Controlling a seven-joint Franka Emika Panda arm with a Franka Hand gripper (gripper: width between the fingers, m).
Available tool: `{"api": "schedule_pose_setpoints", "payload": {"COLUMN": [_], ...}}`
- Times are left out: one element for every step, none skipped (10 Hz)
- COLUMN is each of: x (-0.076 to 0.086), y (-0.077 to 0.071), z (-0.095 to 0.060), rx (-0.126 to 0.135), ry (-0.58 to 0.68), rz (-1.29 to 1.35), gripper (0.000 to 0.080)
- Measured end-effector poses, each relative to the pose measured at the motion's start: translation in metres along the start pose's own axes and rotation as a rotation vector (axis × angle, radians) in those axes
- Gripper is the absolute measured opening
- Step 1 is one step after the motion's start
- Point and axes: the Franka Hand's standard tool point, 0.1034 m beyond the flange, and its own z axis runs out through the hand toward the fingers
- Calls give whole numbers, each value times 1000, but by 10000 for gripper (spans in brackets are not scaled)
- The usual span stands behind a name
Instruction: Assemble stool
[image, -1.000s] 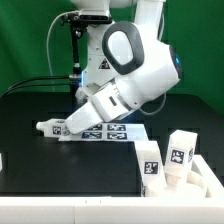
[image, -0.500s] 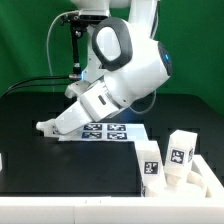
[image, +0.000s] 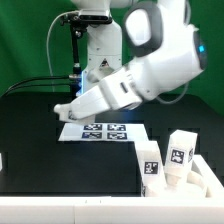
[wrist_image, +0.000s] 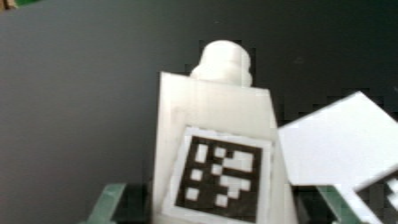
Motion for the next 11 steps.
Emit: {"api": "schedule_pose_setpoints", "payload": {"x": [-6,-2,-1,-1,6,12,0,-11,-7,-5,-7], "y": [13,7,6,5,-3,7,33,53,51,53,57], "z": [-18,-9,-6,-8,-16,-38,-70,-77,-71,-73,-74], "rx": [-13,-8,-4,-2,31,68,111,112,103,84,72], "ry": [18,33,38,35,0,42,141,216,272,348,416], "rz": [19,22,6,28,150,108,129,165,170,163,176], "gripper": [320,320,320,320,321,321,321,321,321,321,321]}}
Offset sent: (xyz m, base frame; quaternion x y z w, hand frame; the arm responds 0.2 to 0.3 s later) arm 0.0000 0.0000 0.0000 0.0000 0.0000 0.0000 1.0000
